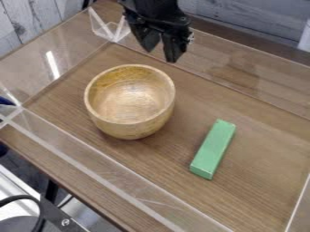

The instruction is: Remove the green block from inside the brown bowl and put it on the table

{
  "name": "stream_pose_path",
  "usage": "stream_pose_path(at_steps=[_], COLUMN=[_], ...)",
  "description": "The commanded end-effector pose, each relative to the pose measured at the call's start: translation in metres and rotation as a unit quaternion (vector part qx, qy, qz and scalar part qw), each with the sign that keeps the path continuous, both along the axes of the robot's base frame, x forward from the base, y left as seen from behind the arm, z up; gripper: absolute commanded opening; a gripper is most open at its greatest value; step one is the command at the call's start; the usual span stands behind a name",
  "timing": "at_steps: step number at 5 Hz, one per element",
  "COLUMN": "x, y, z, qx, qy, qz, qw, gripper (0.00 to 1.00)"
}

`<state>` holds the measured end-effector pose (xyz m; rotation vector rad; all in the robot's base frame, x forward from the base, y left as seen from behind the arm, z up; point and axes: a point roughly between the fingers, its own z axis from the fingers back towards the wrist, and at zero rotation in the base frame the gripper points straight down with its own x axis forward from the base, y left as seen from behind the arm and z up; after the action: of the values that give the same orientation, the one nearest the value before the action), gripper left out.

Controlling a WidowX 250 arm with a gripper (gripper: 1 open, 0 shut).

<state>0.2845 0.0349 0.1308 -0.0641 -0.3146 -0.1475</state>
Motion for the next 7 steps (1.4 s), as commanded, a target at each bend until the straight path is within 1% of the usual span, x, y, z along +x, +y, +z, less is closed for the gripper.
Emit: stream_pose_path(at_steps=[1,2,3,4,5,6,7], x=[0.009,0.010,0.013,0.027,0.046,0.052,0.050], y=[0.007,-0.002,-0.013,-0.033,-0.039,-0.032,-0.031], z=[0.011,-0.003,-0.017,-0.018,-0.015,-0.030,-0.046], qx=[0.010,0.015,0.020,0.006,0.000,0.001,-0.002], qy=[-0.039,-0.018,0.002,0.006,0.003,0.007,0.014], qz=[-0.011,-0.024,-0.038,-0.074,-0.088,-0.103,-0.133], qw=[0.9991,0.9994,0.9991,0.9972,0.9961,0.9947,0.9910], gripper=[1.00,0.00,1.00,0.00,0.00,0.00,0.00])
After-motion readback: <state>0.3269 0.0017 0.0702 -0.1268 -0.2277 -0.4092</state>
